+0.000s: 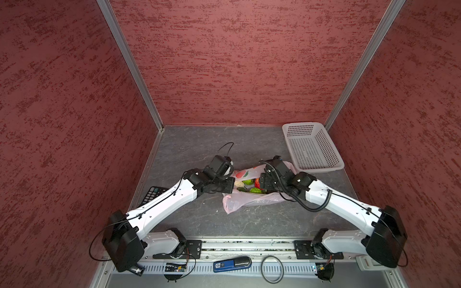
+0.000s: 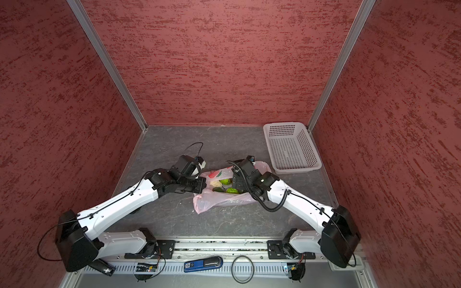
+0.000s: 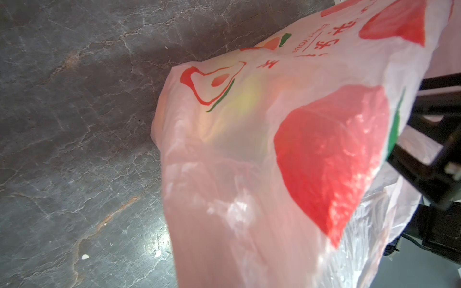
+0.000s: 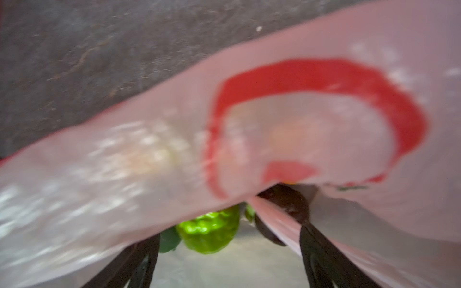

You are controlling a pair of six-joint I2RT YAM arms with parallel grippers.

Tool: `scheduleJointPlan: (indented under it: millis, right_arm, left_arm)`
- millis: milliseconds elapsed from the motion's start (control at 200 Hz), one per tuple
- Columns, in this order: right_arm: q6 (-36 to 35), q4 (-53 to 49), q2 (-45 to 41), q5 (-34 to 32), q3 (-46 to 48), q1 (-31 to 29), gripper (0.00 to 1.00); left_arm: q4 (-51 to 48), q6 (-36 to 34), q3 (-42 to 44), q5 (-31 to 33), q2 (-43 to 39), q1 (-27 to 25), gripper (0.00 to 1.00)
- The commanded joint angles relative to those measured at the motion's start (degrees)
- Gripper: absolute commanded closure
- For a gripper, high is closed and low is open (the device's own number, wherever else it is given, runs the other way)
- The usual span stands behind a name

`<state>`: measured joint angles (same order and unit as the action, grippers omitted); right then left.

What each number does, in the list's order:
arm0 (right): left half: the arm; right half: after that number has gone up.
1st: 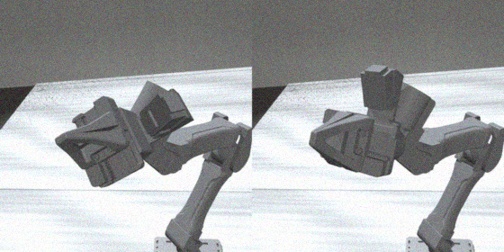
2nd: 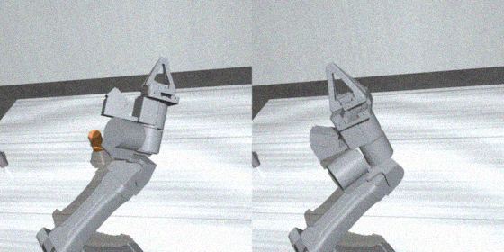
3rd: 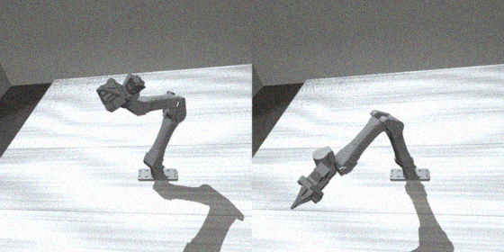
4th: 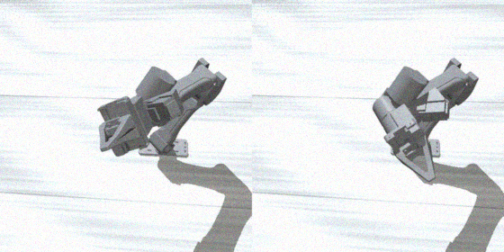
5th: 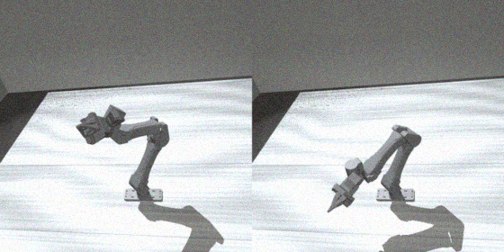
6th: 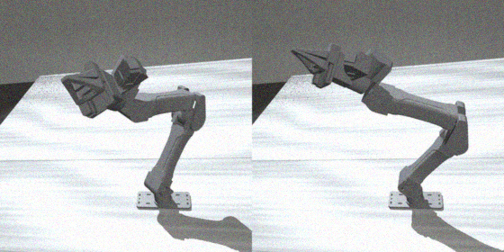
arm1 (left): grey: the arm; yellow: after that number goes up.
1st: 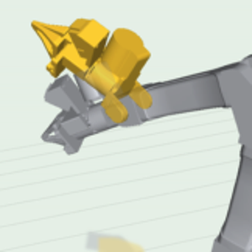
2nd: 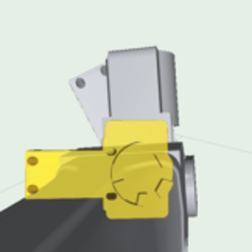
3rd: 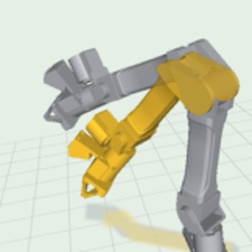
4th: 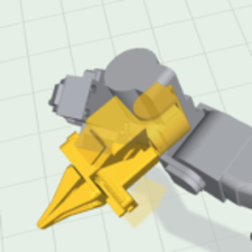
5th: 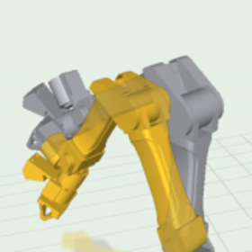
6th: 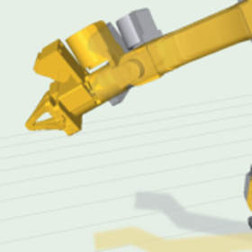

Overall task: Untie the knot of the plastic bag and take out the fruit
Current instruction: 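Lower the right gripper into the bag opening above the fruit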

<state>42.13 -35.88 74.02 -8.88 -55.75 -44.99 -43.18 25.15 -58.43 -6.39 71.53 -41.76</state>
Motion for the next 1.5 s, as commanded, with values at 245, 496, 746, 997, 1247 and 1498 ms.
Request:
scheduleJointPlan:
  millis: [245,496,746,997,1247,1498]
  right_arm:
    - [5.8,9.9,1.4,1.9,7.4,-12.4,0.14]
    - [10.2,15.2,5.4,0.8,13.4,-17.6,0.13]
    - [13.5,13.7,1.4,-3.3,9.9,-16.8,0.09]
    - [16.8,14.3,3.5,-4.8,7.2,-14.4,0.09]
    - [19.2,9.9,6.8,-5.6,4.4,-12.5,0.10]
    - [18.2,8.2,8.1,-5.4,4.0,-9.2,0.11]
  left_arm:
    - [1.7,4.3,-1.0,-1.7,0.0,-0.2,1.00]
    - [1.2,5.0,0.0,-2.1,-0.4,-1.3,1.00]
    - [1.2,4.5,2.4,-1.0,-1.4,-3.8,1.00]
    - [-1.4,2.6,2.0,2.4,-1.5,-5.4,1.00]
    - [-2.4,1.9,1.3,2.2,-1.5,-5.6,1.00]
    - [-0.8,2.3,1.0,1.1,-0.7,-5.7,1.00]
